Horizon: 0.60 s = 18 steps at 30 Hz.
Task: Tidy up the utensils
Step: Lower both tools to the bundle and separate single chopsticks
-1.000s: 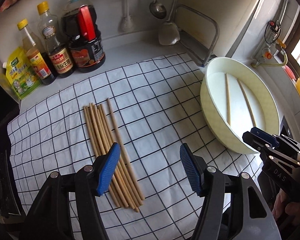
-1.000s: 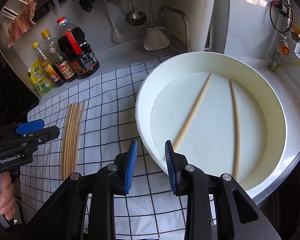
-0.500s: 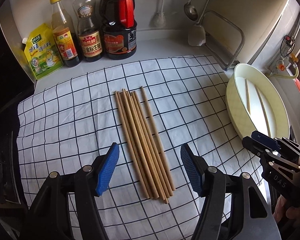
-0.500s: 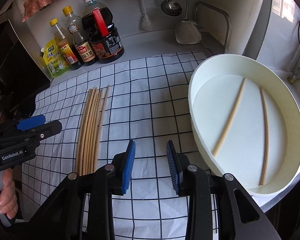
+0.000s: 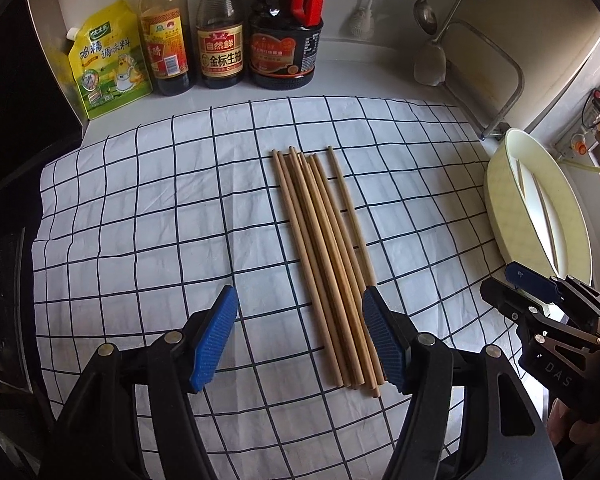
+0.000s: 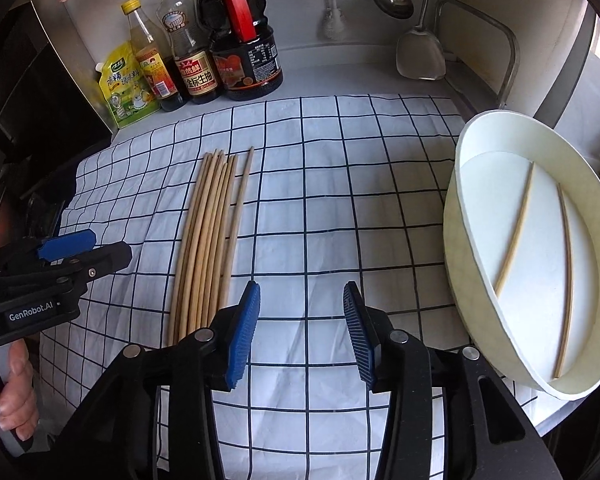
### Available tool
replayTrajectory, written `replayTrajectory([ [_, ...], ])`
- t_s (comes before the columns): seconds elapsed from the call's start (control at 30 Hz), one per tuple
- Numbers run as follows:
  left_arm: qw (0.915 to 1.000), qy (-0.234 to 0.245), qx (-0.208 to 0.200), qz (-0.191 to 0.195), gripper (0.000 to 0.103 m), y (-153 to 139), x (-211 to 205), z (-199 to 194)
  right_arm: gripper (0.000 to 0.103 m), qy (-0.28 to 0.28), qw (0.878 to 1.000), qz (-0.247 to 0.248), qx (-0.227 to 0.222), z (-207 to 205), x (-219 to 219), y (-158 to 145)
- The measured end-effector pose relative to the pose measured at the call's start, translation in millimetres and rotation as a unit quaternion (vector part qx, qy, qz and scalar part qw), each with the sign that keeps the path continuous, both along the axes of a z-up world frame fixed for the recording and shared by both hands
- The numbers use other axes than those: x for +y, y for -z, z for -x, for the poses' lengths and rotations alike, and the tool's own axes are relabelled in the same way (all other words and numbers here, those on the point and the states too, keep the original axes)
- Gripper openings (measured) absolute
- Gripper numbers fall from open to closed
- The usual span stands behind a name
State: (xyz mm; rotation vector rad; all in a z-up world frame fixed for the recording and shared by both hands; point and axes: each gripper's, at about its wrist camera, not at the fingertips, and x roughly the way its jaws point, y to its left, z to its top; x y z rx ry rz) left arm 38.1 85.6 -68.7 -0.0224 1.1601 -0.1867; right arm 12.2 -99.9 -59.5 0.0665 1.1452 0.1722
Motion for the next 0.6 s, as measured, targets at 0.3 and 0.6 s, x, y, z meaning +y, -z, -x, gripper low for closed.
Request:
replayTrajectory([
  [0.3, 0.9999, -0.011, 0.008, -0.005, 0.064, 17, 17, -2, 0.046, 0.009, 1.000, 0.001, -0.004, -5, 4, 11],
  [0.6, 0.9995, -0.026, 0.020, -0.002, 0.065, 39, 25, -3, 0.046, 0.016, 1.000, -0.001, 0.007, -17, 14, 33],
])
